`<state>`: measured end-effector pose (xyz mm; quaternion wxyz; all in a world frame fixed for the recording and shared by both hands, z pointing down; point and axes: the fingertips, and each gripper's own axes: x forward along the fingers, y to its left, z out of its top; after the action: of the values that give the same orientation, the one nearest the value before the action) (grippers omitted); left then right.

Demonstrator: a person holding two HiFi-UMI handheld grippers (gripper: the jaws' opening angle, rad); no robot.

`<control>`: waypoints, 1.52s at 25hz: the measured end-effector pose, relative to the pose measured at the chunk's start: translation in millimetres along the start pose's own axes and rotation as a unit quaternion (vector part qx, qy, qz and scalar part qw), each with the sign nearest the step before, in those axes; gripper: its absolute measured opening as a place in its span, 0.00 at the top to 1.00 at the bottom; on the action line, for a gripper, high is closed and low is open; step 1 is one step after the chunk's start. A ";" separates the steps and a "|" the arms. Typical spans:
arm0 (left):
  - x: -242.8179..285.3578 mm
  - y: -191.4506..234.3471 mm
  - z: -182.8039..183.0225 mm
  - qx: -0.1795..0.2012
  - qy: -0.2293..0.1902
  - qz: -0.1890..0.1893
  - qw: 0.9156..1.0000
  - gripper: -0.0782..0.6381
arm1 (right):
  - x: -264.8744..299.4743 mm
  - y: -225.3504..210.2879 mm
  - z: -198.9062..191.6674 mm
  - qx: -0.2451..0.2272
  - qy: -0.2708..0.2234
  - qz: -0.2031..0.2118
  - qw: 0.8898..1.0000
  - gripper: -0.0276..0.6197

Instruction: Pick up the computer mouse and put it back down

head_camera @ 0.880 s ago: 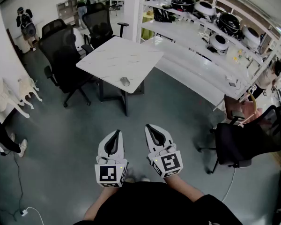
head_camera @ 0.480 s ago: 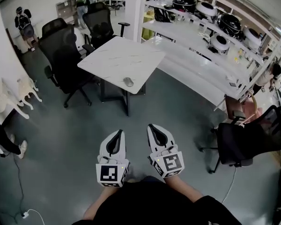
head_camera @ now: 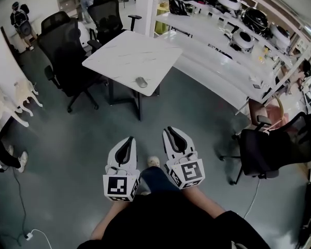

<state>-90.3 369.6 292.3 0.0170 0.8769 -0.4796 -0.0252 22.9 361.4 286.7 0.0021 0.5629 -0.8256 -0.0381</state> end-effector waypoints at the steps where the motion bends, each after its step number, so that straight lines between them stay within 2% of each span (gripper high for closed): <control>1: 2.4 1.0 -0.7 -0.001 0.000 -0.001 1.000 0.88 | 3.3 -1.7 -1.1 0.000 0.001 0.000 1.000 0.92; 4: 11.2 7.2 -4.2 -0.003 0.001 -0.002 1.000 0.88 | 16.4 -6.4 -5.0 0.001 0.001 0.002 1.000 0.91; 11: 35.2 27.4 -13.8 -0.009 0.007 0.010 1.000 0.88 | 54.7 -21.5 -16.0 0.007 0.000 0.007 1.000 0.78; 16: 64.4 42.9 -23.4 -0.007 0.010 0.013 1.000 0.88 | 86.9 -39.3 -30.5 0.014 -0.001 0.006 1.000 0.76; 29: 242.7 100.0 -26.6 0.002 0.018 0.019 1.000 0.88 | 247.9 -129.9 -77.4 0.013 0.046 0.031 0.998 0.74; 38: 349.2 151.9 -43.0 -0.003 0.034 0.049 0.998 0.88 | 345.9 -165.4 -122.8 -0.019 0.083 0.094 0.992 0.74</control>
<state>-27.2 -6.2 333.7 0.0369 0.8526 -0.5213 0.0038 55.7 -27.7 384.8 0.0853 0.4841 -0.8708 -0.0065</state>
